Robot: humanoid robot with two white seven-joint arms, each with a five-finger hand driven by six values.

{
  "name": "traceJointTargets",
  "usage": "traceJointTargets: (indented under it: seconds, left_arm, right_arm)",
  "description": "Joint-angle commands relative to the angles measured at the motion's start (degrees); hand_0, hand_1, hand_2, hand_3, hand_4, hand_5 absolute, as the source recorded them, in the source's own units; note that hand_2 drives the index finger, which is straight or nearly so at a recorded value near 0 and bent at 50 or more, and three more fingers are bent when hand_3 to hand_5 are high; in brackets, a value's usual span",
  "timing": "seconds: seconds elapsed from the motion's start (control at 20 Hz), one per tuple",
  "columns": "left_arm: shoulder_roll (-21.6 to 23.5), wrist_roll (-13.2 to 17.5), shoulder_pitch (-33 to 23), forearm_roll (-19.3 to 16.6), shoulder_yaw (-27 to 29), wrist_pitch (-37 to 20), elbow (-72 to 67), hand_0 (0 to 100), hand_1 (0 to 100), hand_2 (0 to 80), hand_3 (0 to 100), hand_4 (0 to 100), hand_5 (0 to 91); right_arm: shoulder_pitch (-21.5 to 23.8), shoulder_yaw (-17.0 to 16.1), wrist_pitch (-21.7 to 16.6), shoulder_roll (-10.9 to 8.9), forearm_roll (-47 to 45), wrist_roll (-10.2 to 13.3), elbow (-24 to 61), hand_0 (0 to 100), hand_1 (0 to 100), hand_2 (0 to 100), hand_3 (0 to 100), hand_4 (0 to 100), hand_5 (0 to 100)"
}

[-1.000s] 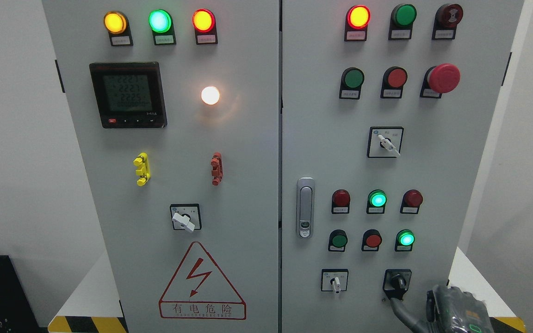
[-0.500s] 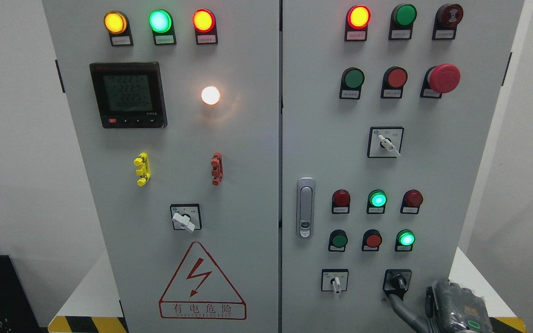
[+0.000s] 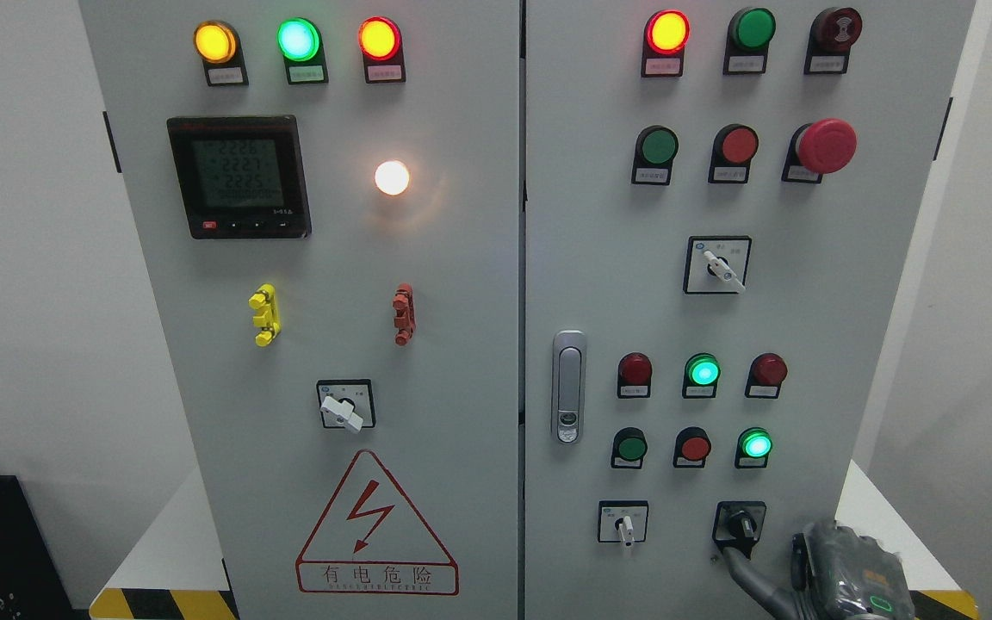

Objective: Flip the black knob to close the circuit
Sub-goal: 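Grip the black knob with the right hand and twist it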

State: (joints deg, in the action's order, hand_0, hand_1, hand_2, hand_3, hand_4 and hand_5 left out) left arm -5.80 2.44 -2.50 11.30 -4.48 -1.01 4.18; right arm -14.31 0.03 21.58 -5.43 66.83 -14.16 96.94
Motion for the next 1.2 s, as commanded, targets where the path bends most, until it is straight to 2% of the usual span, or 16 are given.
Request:
traceJointTargets:
  seconds: [0.0,0.9,1.15]
  left_arm:
    - [0.0,0.0,0.0,0.0,0.0,0.0,0.0,12,56,0.0,0,0,0.0]
    - [0.0,0.0,0.0,0.0,0.0,0.0,0.0,12,56,0.0,0,0,0.0]
    - [0.0,0.0,0.0,0.0,0.0,0.0,0.0,12,56,0.0,0,0,0.0]
  right_arm:
    - [-0.1,0.7,0.1,0.06,-0.1,-0.2,-0.3,0,11,91,100,89,91]
    - [-1.0,-0.6,0.1,0.06,-0.7,-0.3,-0.4,0,10,91,100,89,91]
    - [-1.0,-1.4,0.0,-0.29,-1.5,-0.4,-0.4,4,9,91,100,89,91]
